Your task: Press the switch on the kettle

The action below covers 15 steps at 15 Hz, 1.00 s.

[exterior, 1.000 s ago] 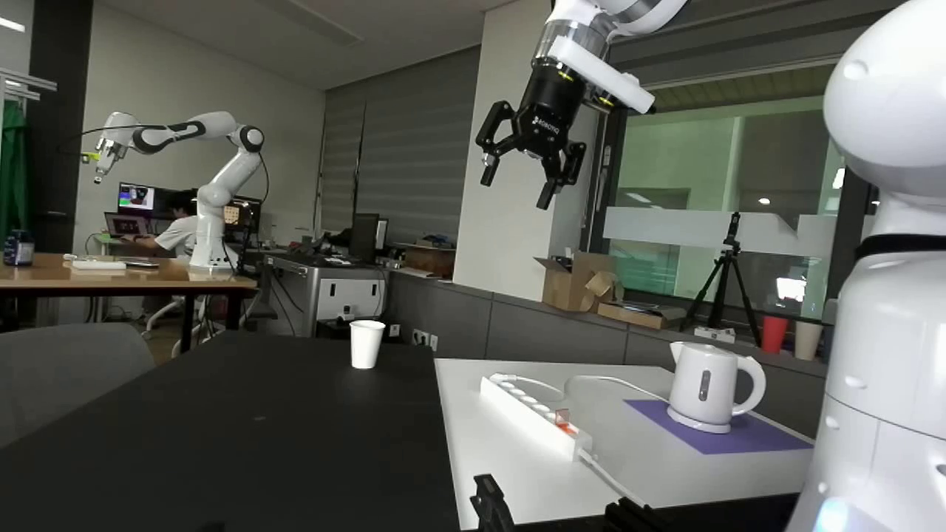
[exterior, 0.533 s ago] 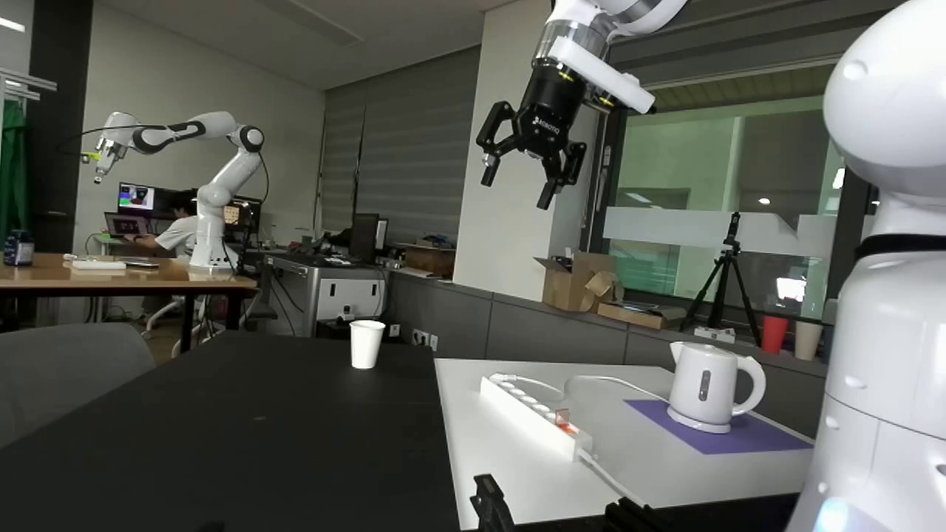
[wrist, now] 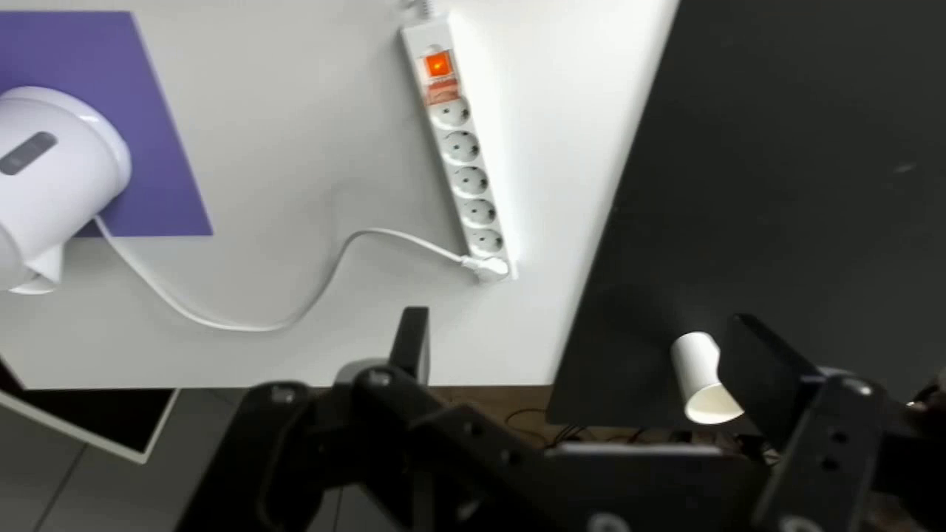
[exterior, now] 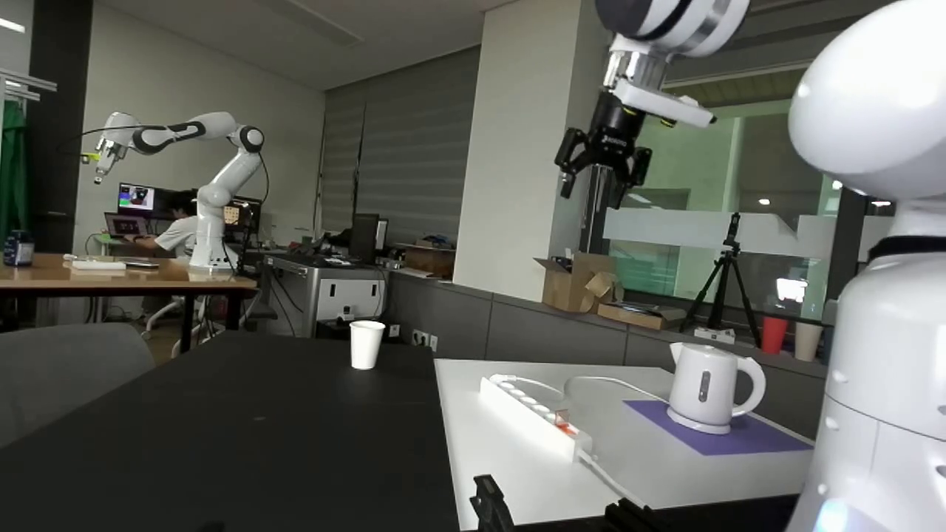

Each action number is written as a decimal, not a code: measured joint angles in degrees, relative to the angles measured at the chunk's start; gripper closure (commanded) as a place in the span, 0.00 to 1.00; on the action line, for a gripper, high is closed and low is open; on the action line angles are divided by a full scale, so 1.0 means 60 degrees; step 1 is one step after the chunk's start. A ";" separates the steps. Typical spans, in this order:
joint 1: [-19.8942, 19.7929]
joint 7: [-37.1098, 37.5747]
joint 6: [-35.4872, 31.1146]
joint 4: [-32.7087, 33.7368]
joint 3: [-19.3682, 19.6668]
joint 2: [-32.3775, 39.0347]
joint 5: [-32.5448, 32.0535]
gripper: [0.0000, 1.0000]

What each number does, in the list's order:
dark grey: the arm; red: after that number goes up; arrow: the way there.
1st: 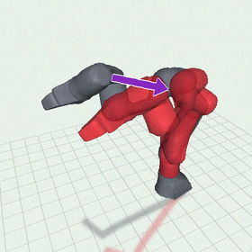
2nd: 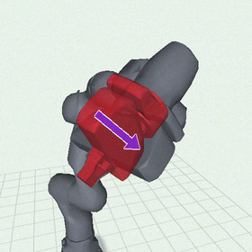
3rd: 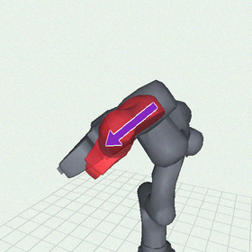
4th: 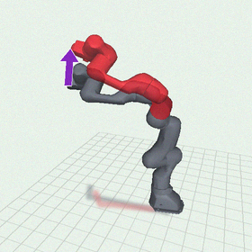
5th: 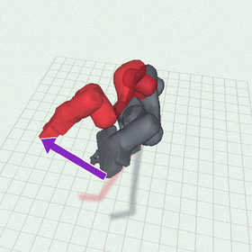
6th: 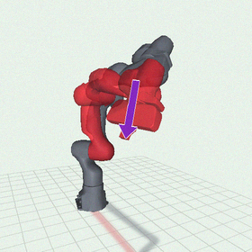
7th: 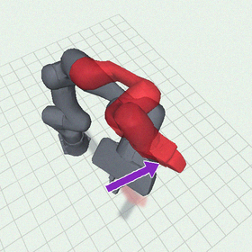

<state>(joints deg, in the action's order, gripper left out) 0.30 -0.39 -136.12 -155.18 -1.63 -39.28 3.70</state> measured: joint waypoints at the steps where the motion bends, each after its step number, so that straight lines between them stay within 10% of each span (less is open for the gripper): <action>1: -0.0390 -0.0073 -0.0188 0.0023 0.0208 0.0008 -0.0303 0.00; 8: -0.2603 -0.0354 -0.0560 0.0917 0.1840 0.0685 -0.1255 0.00; 15: -0.2582 -0.0487 -0.0565 0.0934 0.1849 0.0781 -0.1239 0.00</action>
<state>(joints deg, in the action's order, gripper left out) -15.19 -3.32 -139.51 -149.58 9.46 -34.59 -3.73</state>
